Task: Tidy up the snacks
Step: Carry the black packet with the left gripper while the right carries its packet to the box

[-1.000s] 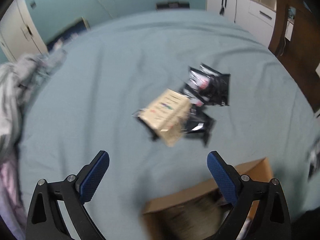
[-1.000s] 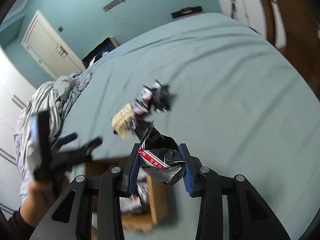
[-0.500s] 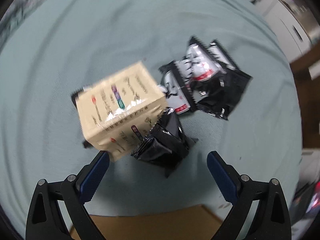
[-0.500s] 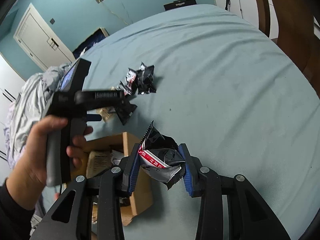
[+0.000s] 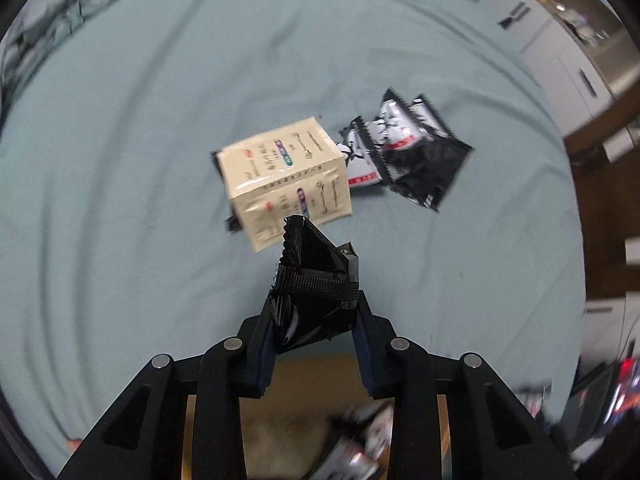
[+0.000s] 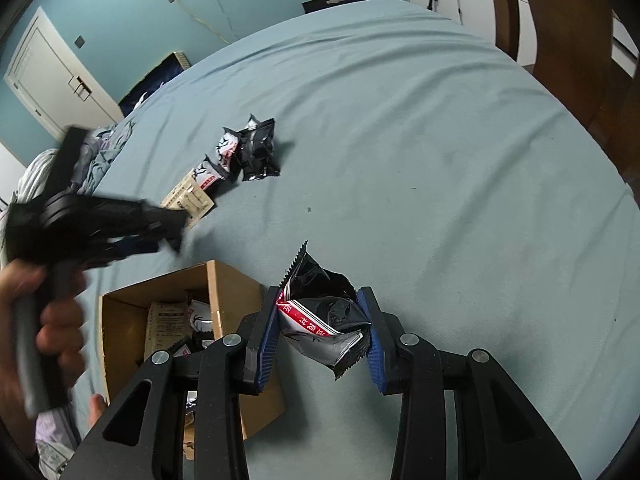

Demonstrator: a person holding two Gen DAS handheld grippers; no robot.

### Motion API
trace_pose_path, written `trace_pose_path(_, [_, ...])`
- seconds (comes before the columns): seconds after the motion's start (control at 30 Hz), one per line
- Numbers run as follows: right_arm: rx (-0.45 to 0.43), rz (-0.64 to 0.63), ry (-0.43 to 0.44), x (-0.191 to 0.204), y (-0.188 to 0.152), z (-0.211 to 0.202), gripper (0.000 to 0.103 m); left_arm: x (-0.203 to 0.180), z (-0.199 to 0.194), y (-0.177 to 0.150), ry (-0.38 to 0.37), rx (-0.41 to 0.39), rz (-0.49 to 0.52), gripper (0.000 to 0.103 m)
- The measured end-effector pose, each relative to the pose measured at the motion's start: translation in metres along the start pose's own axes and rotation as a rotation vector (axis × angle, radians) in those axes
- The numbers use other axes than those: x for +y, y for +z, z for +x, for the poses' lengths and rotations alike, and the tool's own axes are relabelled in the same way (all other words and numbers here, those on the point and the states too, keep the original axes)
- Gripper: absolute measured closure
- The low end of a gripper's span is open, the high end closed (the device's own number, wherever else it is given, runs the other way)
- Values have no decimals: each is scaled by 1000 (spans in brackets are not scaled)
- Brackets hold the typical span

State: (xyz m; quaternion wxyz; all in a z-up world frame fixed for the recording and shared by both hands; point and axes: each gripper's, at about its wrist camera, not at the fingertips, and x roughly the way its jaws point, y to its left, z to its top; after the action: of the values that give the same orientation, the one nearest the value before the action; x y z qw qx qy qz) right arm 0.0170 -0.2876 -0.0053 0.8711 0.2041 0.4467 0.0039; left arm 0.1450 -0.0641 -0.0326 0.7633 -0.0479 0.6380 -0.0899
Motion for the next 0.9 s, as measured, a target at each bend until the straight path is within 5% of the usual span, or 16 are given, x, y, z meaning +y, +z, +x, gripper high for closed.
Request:
trace_pose_path(0.37, [-75, -31, -8, 13, -11, -25, 67, 41, -98, -90, -48, -160, 155, 71])
trace_pose_path(0.6, [-82, -87, -8, 23, -23, -27, 67, 45, -85, -125, -73, -264, 301, 70])
trace_pose_path(0.7, [-67, -81, 23, 22, -24, -27, 67, 45, -78, -133, -106, -274, 334, 63])
trace_pose_path(0.77, [-78, -91, 29, 23, -24, -30, 67, 45, -75, -132, -134, -269, 320, 50])
trace_pose_path(0.83, [-86, -102, 34, 26, -24, -31, 67, 45, -79, -131, -128, -300, 313, 21])
trace_pose_path(0.9, [-92, -110, 39, 28, -25, -32, 67, 48, -87, -131, -88, -359, 301, 18])
